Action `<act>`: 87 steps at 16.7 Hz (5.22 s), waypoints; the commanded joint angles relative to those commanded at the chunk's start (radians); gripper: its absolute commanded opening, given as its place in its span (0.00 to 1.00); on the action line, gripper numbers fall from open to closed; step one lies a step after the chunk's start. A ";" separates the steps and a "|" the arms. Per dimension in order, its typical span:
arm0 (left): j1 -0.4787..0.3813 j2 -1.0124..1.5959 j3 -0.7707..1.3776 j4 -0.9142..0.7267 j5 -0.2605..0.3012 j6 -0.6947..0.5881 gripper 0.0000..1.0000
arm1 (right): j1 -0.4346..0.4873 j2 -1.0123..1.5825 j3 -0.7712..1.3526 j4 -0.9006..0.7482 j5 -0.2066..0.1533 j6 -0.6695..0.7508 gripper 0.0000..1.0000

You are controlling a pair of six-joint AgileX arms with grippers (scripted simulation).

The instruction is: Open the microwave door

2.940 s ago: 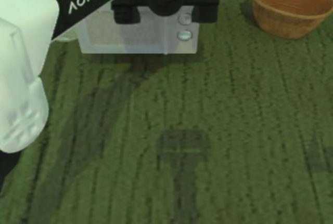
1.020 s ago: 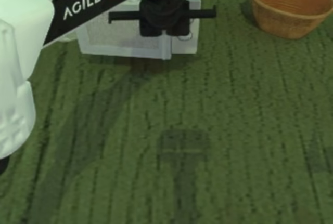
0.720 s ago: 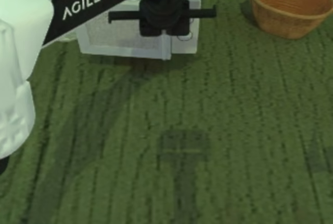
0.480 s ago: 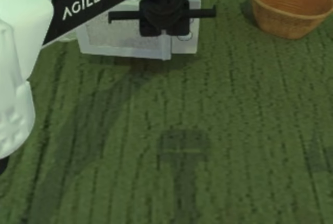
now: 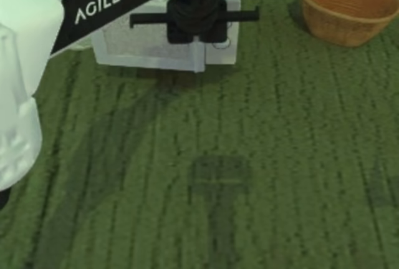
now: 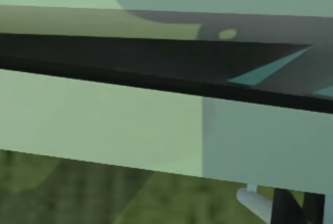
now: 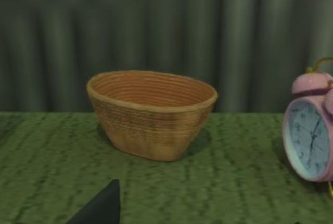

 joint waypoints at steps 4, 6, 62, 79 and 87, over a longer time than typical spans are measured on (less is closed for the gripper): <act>0.000 0.000 0.000 0.000 0.000 0.000 0.00 | 0.000 0.000 0.000 0.000 0.000 0.000 1.00; 0.000 0.000 0.000 0.000 0.000 0.000 0.00 | 0.000 0.000 0.000 0.000 0.000 0.000 1.00; 0.019 -0.201 -0.315 0.165 0.098 0.203 0.00 | 0.000 0.000 0.000 0.000 0.000 0.000 1.00; 0.012 -0.199 -0.319 0.167 0.104 0.202 0.00 | 0.000 0.000 0.000 0.000 0.000 0.000 1.00; 0.038 -0.290 -0.444 0.222 0.159 0.316 0.00 | 0.000 0.000 0.000 0.000 0.000 0.000 1.00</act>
